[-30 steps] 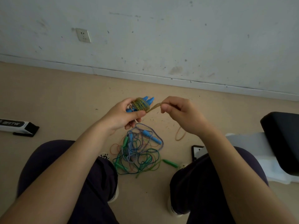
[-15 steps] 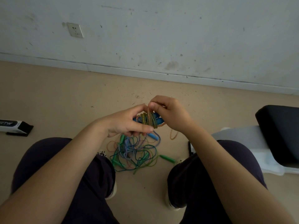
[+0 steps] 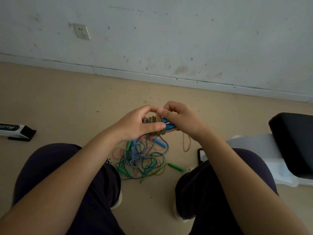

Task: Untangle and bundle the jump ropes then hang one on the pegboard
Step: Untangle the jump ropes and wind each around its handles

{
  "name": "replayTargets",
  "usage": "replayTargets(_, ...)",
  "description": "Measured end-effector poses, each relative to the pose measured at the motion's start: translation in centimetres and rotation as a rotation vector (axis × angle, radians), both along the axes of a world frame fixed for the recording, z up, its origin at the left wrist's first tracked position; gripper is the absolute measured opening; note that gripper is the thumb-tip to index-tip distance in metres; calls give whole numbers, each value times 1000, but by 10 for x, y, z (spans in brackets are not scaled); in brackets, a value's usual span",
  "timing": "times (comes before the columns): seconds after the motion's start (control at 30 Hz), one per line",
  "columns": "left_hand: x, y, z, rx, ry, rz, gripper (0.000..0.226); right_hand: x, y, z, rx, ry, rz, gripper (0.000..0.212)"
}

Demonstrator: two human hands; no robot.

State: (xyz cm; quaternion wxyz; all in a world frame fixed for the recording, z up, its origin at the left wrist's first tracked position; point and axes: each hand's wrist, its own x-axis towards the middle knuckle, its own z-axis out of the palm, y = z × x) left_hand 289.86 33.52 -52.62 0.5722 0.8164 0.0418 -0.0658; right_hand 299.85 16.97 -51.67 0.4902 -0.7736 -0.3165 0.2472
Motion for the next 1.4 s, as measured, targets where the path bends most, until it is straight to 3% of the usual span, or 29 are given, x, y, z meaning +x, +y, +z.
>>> replayTargets(0.07, -1, 2, 0, -8, -27, 2, 59, -1, -2, 1, 2, 132, 55, 37)
replayTargets(0.2, 0, 3, 3, -163, -74, 85, 43, 0, -4, 3, 72, 293, 81, 60)
replayTargets(0.3, 3, 7, 5, -285, -70, 208, 54, 0, -5, 1, 117, 299, 96, 55)
replayTargets(0.47, 3, 15, 4, -368, -86, 304, 62, 4, -6, -5, -2, 120, 56, 8)
replayTargets(0.63, 4, 19, 3, -362, -101, 432, 44, 1, -5, -3, -129, 16, 32, 29)
replayTargets(0.83, 10, 22, -3, -315, -176, 668, 32, -8, -2, 5, -64, -120, 68, 37)
replayTargets(1.0, 12, 25, -10, -248, -96, 529, 29, -7, -8, 11, 134, -109, -81, 42)
replayTargets(1.1, 11, 19, -13, -228, -72, 448, 30, -6, -6, 9, 360, 78, -179, 39)
replayTargets(1.23, 11, 13, -13, -199, -48, 421, 30, -6, 0, 4, 600, 303, -90, 37)
replayTargets(1.4, 9, 9, -11, -220, -56, 390, 31, -5, 1, 4, 448, 273, -129, 35)
